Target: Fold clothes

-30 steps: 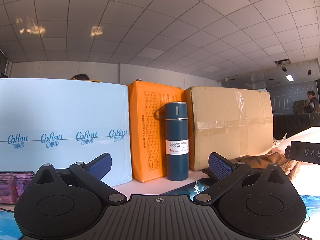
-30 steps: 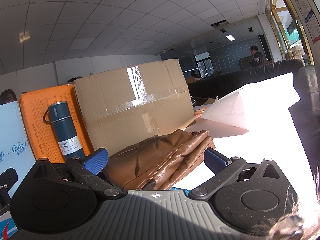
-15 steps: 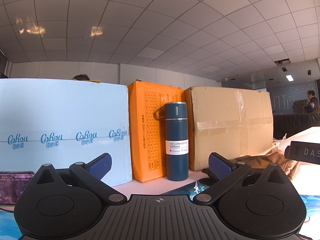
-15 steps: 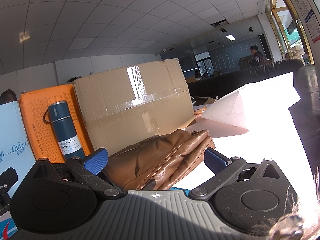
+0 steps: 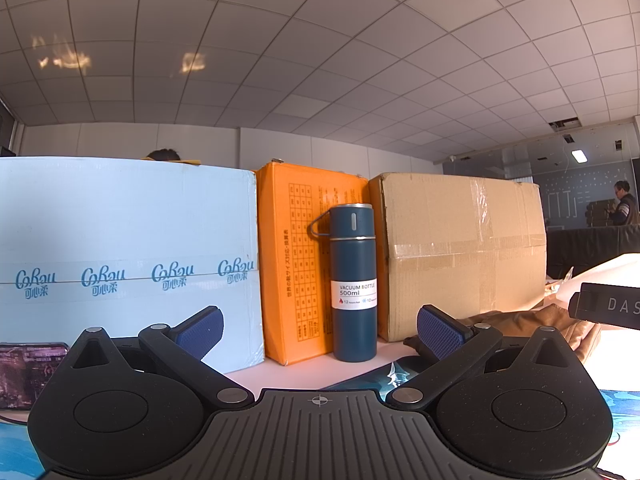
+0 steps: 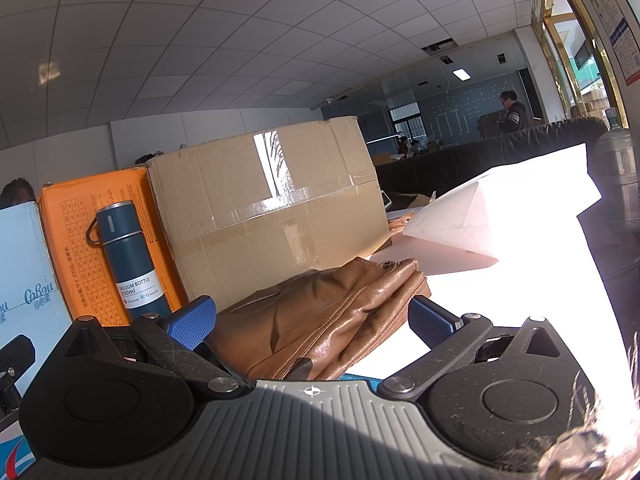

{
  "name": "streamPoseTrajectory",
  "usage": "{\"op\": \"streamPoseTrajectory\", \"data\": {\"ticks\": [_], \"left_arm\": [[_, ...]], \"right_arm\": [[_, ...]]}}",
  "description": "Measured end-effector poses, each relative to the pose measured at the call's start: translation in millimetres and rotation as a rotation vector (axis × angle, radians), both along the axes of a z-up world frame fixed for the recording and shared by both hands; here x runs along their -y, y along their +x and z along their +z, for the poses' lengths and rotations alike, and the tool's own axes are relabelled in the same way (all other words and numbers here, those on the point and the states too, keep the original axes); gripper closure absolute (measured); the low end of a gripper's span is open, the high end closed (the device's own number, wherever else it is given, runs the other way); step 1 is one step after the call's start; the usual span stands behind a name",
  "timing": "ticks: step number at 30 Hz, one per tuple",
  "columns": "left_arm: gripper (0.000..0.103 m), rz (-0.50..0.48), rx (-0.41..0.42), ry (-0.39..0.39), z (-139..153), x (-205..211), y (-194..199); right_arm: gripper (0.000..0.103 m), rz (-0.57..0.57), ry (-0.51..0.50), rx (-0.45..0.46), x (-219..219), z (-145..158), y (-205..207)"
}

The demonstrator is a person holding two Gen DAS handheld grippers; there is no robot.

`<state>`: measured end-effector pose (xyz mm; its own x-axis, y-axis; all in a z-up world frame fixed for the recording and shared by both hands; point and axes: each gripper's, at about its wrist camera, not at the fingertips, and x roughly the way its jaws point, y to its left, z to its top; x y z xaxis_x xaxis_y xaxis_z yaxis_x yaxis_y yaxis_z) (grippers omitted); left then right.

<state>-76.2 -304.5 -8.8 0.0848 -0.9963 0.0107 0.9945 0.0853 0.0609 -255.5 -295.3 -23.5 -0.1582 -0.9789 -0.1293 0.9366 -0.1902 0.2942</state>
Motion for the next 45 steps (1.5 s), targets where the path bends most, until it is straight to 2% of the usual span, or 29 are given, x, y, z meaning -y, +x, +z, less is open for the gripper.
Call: {"op": "streamPoseTrajectory", "data": {"ticks": [33,38,45], "left_arm": [[0.0,-0.003,-0.005,-0.001,-0.1,-0.2,1.2],[0.0,0.02,-0.003,-0.002,0.3,-0.3,1.2],[0.0,-0.029,-0.01,-0.025,0.7,-4.0,1.7]], "right_arm": [[0.0,0.006,0.006,-0.001,1.5,0.3,-1.0],[0.0,0.006,0.005,-0.001,1.2,0.6,-0.5],[0.0,0.005,0.004,0.0,0.5,0.7,-0.6]]}}
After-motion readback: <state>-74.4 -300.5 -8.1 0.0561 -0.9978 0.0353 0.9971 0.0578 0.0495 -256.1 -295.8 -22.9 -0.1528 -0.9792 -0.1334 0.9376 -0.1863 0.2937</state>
